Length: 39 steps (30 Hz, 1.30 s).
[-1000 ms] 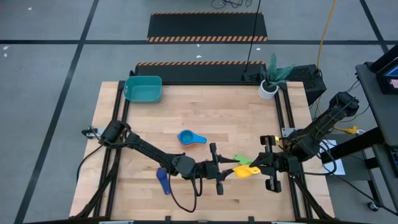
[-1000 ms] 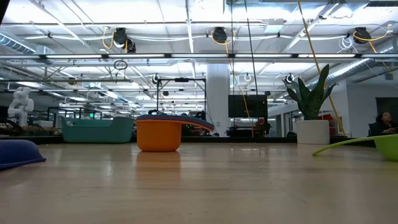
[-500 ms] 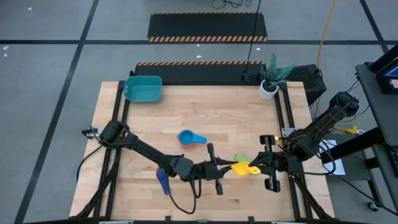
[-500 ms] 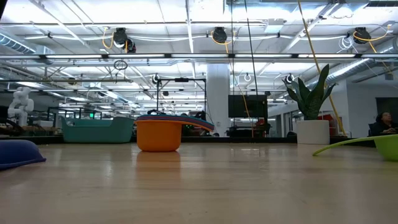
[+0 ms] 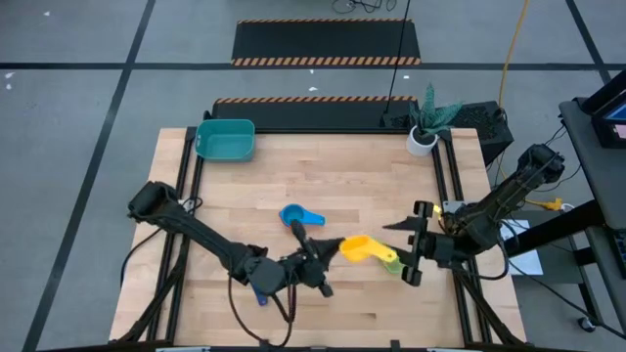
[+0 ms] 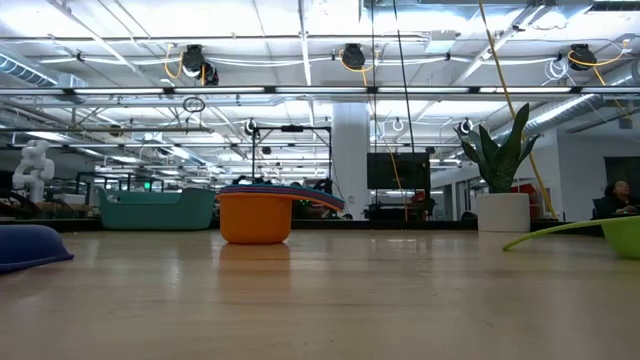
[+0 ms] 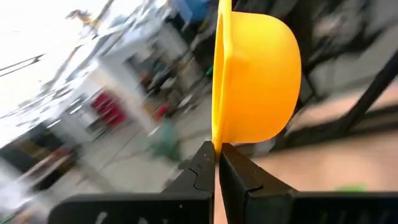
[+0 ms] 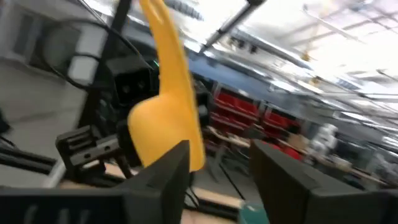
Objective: Nest measuring cups in basket
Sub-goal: Stack the yellow measuring cup on top of the light blue measuring cup
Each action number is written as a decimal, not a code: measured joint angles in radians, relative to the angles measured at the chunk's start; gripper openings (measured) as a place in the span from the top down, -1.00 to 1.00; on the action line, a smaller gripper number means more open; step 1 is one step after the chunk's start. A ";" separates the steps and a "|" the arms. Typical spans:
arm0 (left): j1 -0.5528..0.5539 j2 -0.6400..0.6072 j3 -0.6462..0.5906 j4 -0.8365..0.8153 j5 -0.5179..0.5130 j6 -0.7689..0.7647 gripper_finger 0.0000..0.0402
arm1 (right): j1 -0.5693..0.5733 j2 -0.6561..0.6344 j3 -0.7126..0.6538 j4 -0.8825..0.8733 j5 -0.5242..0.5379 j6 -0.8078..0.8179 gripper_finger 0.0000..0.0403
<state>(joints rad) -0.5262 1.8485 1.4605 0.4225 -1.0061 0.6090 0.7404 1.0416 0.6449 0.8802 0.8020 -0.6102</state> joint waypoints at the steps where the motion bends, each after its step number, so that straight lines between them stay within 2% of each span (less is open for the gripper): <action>1: -0.004 -0.007 0.000 -0.042 -0.048 0.003 0.97 | 0.003 0.000 0.000 -0.005 0.026 -0.010 0.12; 5: 0.000 -0.021 0.000 -0.216 -0.241 -0.046 0.97 | 0.016 0.000 0.000 -0.024 0.147 -0.053 0.00; 7: 0.008 -0.035 0.000 -0.321 -0.284 -0.117 0.97 | 0.026 0.000 0.000 -0.023 0.217 -0.073 -0.03; 11: 0.038 -0.055 0.000 -0.521 -0.283 -0.294 0.97 | 0.040 0.000 0.000 -0.027 0.322 -0.152 -0.03; 14: 0.051 -0.051 -0.001 -0.643 -0.271 -0.329 0.97 | 0.052 0.000 0.000 -0.052 0.410 -0.234 -0.03; 19: 0.074 -0.051 -0.001 -0.738 -0.226 -0.437 0.97 | 0.073 0.002 0.000 -0.154 0.539 -0.358 -0.03; 25: 0.074 -0.051 -0.001 -0.725 -0.134 -0.401 0.97 | 0.071 0.043 0.000 -0.195 0.482 -0.426 -0.03; 35: 0.076 -0.051 -0.001 -0.709 -0.118 -0.383 0.98 | 0.009 0.105 0.001 -0.084 0.443 -0.453 -0.03; 39: 0.076 -0.051 -0.001 -0.709 -0.115 -0.378 0.98 | -0.010 0.116 0.001 -0.082 0.358 -0.413 0.03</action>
<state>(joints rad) -0.4500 1.7977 1.4596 -0.2867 -1.1213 0.2306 0.7301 1.1573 0.6456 0.7978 1.1604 -1.0231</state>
